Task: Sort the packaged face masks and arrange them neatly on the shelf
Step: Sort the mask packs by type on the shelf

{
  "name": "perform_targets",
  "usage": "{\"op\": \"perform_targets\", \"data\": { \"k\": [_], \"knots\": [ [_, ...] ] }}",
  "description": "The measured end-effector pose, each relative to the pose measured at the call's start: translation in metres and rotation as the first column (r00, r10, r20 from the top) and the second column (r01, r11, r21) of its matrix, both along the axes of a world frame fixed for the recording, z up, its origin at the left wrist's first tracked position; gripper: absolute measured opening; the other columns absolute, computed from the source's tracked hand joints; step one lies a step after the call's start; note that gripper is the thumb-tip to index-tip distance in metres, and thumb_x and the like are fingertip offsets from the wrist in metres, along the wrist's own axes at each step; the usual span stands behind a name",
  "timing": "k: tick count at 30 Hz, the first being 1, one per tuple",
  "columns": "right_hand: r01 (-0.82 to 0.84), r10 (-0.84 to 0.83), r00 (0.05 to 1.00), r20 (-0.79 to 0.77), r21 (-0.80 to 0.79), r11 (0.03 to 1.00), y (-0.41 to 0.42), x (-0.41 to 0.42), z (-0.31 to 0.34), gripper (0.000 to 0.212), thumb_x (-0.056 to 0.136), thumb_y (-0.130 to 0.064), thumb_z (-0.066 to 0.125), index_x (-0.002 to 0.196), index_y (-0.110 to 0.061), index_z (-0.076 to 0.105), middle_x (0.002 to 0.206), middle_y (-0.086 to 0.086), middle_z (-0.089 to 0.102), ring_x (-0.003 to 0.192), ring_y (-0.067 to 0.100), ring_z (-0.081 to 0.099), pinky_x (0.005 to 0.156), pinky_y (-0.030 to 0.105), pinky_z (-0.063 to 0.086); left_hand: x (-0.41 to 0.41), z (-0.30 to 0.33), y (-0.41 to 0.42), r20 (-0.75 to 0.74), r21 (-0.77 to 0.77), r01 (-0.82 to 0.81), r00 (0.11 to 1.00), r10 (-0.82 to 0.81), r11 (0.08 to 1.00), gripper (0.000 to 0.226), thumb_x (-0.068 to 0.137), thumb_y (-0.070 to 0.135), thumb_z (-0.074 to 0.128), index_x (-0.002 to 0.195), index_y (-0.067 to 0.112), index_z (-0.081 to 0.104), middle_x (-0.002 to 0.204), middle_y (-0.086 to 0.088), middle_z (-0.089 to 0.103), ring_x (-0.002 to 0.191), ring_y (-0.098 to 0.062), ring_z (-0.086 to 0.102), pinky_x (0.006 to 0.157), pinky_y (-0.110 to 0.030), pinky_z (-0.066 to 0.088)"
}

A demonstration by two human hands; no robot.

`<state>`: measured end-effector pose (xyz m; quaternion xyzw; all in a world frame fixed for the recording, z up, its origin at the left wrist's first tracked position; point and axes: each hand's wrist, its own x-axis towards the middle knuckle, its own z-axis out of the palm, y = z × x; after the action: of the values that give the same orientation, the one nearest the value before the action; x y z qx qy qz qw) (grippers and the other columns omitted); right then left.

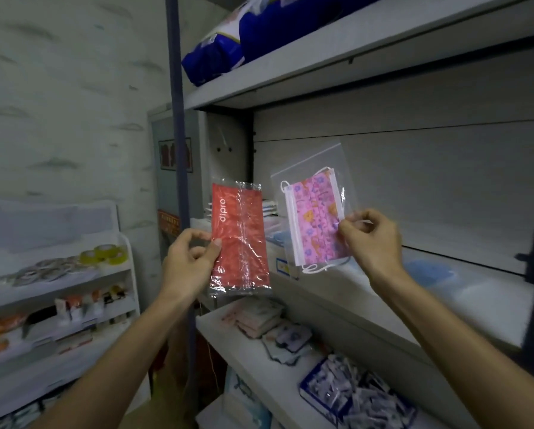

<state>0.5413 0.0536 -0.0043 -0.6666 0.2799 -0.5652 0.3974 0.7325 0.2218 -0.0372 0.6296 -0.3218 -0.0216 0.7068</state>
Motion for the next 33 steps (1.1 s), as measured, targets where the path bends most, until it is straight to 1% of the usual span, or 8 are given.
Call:
{"op": "perform_targets", "data": {
  "k": [7,12,16,19,23,26,30,33],
  "knots": [
    [0.059,-0.059,0.998,-0.018,-0.009,0.998,-0.03,0.071,0.005,0.008,0.086,-0.015,0.066,0.08,-0.015,0.061,0.075,0.001,0.064,0.068,0.013,0.063,0.062,0.028,0.054,0.081,-0.01,-0.034,-0.043,0.0,0.019,0.999,-0.019,1.0,0.008,0.091,0.023,0.062,0.092,0.025,0.054,0.079,-0.006,0.072,0.073,-0.021,0.072,0.069,-0.038,0.058],
    [0.114,-0.114,0.993,0.005,0.013,0.993,-0.043,0.131,0.003,0.011,0.087,-0.014,0.066,0.078,-0.016,0.06,0.072,0.0,0.063,0.066,0.014,0.063,0.065,0.033,0.056,0.148,-0.013,-0.054,-0.035,-0.009,0.078,0.996,-0.078,0.997,0.011,0.09,0.021,0.064,0.088,0.025,0.054,0.078,-0.007,0.071,0.074,-0.023,0.071,0.068,-0.036,0.057],
    [0.192,-0.194,0.981,0.03,0.056,0.98,-0.049,0.18,0.007,0.013,0.085,-0.013,0.066,0.075,-0.017,0.06,0.071,-0.001,0.063,0.065,0.014,0.064,0.074,0.044,0.06,0.21,-0.008,-0.063,-0.002,0.009,0.117,0.993,-0.117,0.993,0.011,0.09,0.021,0.065,0.087,0.024,0.055,0.079,-0.008,0.071,0.073,-0.022,0.071,0.068,-0.035,0.057],
    [0.244,-0.245,0.969,0.02,0.06,0.968,-0.052,0.214,0.011,0.017,0.085,-0.01,0.065,0.074,-0.02,0.058,0.071,-0.002,0.062,0.067,0.014,0.063,0.077,0.047,0.059,0.254,-0.003,-0.069,0.014,0.003,0.164,0.986,-0.164,0.986,0.01,0.091,0.019,0.064,0.089,0.022,0.055,0.073,-0.003,0.07,0.064,-0.013,0.07,0.058,-0.027,0.053],
    [0.311,-0.312,0.95,0.002,0.067,0.948,-0.058,0.251,0.006,0.013,0.082,-0.008,0.067,0.073,-0.016,0.061,0.07,0.006,0.067,0.072,0.026,0.069,0.074,0.052,0.058,0.302,-0.004,-0.084,0.022,0.019,0.209,0.978,-0.209,0.978,0.009,0.09,0.019,0.064,0.089,0.022,0.056,0.074,-0.003,0.07,0.059,-0.009,0.069,0.054,-0.022,0.05],
    [0.343,-0.342,0.939,-0.031,0.083,0.936,-0.064,0.271,0.004,0.006,0.081,-0.008,0.067,0.078,-0.012,0.063,0.071,0.008,0.069,0.072,0.028,0.07,0.074,0.052,0.058,0.324,-0.003,-0.101,0.006,0.018,0.25,0.968,-0.25,0.968,0.008,0.09,0.019,0.065,0.093,0.019,0.057,0.082,-0.007,0.072,0.064,-0.013,0.07,0.056,-0.025,0.052],
    [0.368,-0.363,0.928,-0.087,0.062,0.928,-0.072,0.293,0.012,0.004,0.082,-0.007,0.065,0.083,-0.01,0.066,0.073,0.008,0.07,0.07,0.027,0.07,0.073,0.045,0.06,0.341,0.006,-0.123,0.0,-0.001,0.327,0.945,-0.327,0.945,0.012,0.09,0.019,0.065,0.099,0.015,0.058,0.081,-0.003,0.071,0.062,-0.009,0.07,0.051,-0.021,0.051],
    [0.36,-0.355,0.931,-0.082,0.041,0.932,-0.08,0.31,0.02,0.008,0.082,-0.006,0.065,0.078,-0.014,0.065,0.072,0.007,0.07,0.063,0.02,0.065,0.064,0.034,0.055,0.354,0.015,-0.138,0.012,-0.015,0.366,0.93,-0.366,0.93,0.013,0.09,0.021,0.065,0.1,0.015,0.058,0.082,-0.001,0.072,0.065,-0.011,0.071,0.055,-0.026,0.053]
  ]
}}
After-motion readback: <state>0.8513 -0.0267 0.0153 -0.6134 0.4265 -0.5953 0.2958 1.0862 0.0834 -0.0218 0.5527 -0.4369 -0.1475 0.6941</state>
